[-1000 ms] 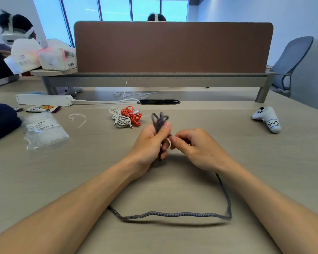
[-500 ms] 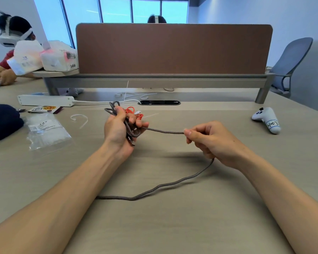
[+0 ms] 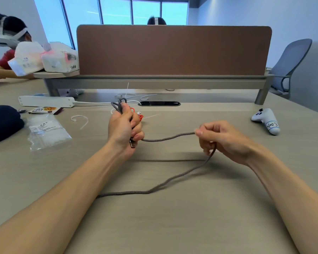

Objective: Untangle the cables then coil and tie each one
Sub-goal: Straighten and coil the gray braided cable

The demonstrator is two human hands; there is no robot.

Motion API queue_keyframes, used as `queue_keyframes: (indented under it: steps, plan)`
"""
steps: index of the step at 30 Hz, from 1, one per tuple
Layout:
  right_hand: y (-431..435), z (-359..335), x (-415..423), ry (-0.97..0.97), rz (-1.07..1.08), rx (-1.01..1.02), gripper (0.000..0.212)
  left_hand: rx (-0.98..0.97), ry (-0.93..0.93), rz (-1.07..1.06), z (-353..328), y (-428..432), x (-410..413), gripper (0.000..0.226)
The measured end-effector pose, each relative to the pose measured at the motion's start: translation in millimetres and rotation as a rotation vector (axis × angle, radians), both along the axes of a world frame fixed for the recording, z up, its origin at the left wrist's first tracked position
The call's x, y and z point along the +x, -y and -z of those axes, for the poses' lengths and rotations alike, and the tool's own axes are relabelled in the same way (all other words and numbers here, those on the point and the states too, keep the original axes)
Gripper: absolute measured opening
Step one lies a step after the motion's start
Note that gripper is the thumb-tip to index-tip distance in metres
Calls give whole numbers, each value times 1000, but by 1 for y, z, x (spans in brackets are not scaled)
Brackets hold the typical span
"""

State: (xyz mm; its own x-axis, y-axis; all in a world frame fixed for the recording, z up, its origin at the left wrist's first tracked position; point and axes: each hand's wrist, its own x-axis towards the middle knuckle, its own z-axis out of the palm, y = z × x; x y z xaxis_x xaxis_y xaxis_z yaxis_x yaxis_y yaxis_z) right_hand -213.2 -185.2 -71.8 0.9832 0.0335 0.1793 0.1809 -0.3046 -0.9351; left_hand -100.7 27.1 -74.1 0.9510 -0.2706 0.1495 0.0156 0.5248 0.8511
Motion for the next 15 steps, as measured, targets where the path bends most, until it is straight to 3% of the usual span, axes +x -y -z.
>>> queue_keyframes:
  steps: [3,8,12,15]
  plan:
    - [3,-1,0,39,35,324,38,12,-18,-4,-6,-4,4,57]
    - [-1,-6,1,26,96,618,33,160,55,36,-16,4,0,48]
    - [10,-9,0,-11,140,720,38,213,90,76,-15,12,-1,53]
    - [16,-9,0,3,109,760,29,222,51,96,1,17,-3,46]
